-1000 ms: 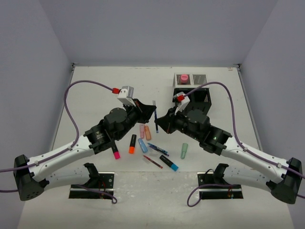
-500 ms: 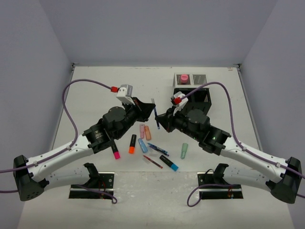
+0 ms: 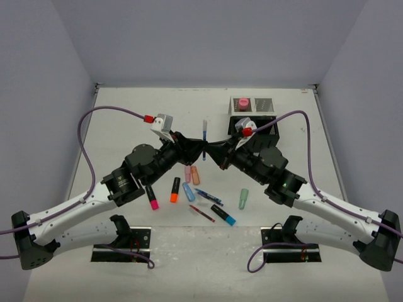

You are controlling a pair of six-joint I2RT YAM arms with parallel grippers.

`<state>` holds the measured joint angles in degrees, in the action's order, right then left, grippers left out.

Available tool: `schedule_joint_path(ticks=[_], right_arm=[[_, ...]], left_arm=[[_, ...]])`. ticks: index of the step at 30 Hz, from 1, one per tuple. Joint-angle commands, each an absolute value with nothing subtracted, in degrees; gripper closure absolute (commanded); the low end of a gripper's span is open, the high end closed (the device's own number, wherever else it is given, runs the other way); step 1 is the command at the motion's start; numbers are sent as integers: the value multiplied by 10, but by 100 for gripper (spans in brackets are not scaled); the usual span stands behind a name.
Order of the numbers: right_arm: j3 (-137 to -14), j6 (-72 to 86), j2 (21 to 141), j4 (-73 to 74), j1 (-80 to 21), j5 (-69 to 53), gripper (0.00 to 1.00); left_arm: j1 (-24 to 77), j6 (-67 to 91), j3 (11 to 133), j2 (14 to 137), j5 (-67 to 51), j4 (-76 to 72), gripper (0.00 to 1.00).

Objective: Sort the stationery into containers
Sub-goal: Close the pen cap on the pen.

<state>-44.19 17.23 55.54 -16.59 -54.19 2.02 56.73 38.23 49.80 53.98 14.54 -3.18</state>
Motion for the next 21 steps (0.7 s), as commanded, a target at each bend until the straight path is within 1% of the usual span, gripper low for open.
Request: schedule_joint_path(ticks=[1, 12, 15, 21], right_arm=[[-437, 161, 531, -250, -540, 18, 100], [-430, 145, 504, -245, -540, -56, 100], [-436, 142, 510, -234, -539, -91, 100], [-445, 149, 526, -225, -539, -121, 100]], left_arm=[[574, 323, 497, 526, 84, -29, 67], [574, 291, 500, 516, 92, -38, 67], [574, 285, 494, 513, 93, -49, 67], [574, 270, 487, 508, 70, -70, 68]])
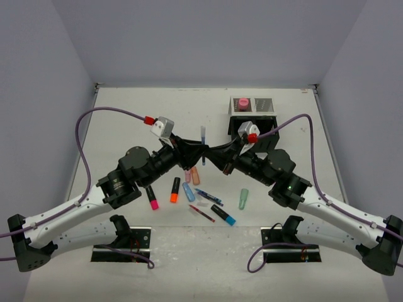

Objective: Sort the stationery into containers
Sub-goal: Close the pen cap on the pen.

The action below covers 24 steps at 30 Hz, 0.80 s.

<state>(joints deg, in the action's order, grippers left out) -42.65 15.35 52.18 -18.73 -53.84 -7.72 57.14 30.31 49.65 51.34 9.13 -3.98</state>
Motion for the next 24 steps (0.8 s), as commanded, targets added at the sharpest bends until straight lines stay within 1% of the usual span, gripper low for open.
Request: schedule_joint_path(ticks=[1, 3, 7, 10, 12, 14, 15, 19, 20, 24], right_arm=[[-446, 150, 527, -226, -539, -124, 100], [-450, 151, 529, -224, -539, -131, 100], [-453, 154, 526, -225, -539, -134, 100], [-455, 154, 526, -224, -539, -131, 100], [-457, 155, 526, -222, -539, -130, 100], [-459, 157, 526, -221, -539, -133, 100], [-460, 160, 528, -220, -539, -137, 98], [-468, 172, 543, -212, -539, -158, 79], [-469, 175, 547, -210, -539, -164, 77], [-464, 188, 562, -225, -539, -175, 75]], left_arm=[[574, 267, 486, 508, 65, -73, 68], [574, 265, 485, 507, 59, -79, 71], [574, 262, 484, 505, 53, -80, 87], [574, 258, 481, 502, 34, -85, 96], [574, 254, 478, 500, 27, -89, 99], [574, 247, 480, 500, 18, -89, 100], [574, 243, 482, 499, 15, -87, 100], [574, 229, 482, 493, 3, -93, 100], [574, 225, 483, 491, -6, -94, 100], [574, 211, 485, 481, -31, -95, 100]])
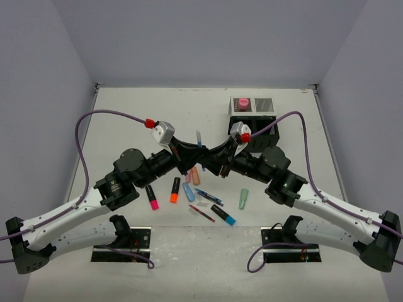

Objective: Sort the stationery into containers
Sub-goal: Close the pen cap on the pen.

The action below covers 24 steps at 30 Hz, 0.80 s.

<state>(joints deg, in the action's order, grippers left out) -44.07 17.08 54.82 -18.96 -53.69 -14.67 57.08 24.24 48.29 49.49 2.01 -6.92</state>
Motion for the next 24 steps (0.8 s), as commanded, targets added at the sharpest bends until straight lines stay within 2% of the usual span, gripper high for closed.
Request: schedule_joint_path(ticks=[1, 5, 8, 24], right_arm=[[-465, 191, 565, -227, -539, -180, 75], [-483, 198, 590, -218, -540, -203, 69], [-496, 199, 602, -212, -540, -212, 60], [-494, 188, 594, -187, -540, -219, 49]], left_arm=[[574, 210, 484, 479, -33, -95, 100], [574, 207, 484, 470, -44, -97, 100], [574, 207, 484, 468, -53, -98, 100], [575, 200, 488, 465, -65, -91, 100]])
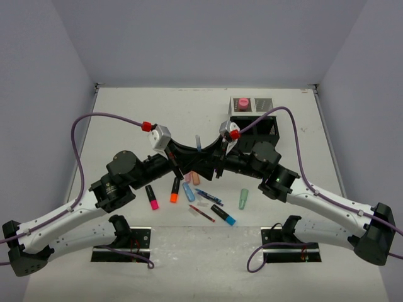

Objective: Sort the stationery into containers
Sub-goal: Close the pen cap on the pen.

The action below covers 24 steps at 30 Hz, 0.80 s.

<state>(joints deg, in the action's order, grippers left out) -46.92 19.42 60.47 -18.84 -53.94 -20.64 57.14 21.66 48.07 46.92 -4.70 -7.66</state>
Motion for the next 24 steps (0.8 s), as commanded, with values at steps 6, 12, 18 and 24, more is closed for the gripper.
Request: schedule_joint_path(ticks=[6, 12, 18, 24], right_arm=[[-490, 186, 589, -197, -540, -215, 49], [-489, 183, 577, -205, -540, -208, 74], [-485, 182, 567, -206, -540, -206, 100], [-477, 185, 560, -212, -540, -202, 100]], left_arm=[[574, 200, 491, 466, -71, -91, 100], [574, 194, 492, 465, -62, -80, 100], [574, 188, 497, 467, -57, -73, 100], [574, 188, 502, 472, -68, -75, 82]])
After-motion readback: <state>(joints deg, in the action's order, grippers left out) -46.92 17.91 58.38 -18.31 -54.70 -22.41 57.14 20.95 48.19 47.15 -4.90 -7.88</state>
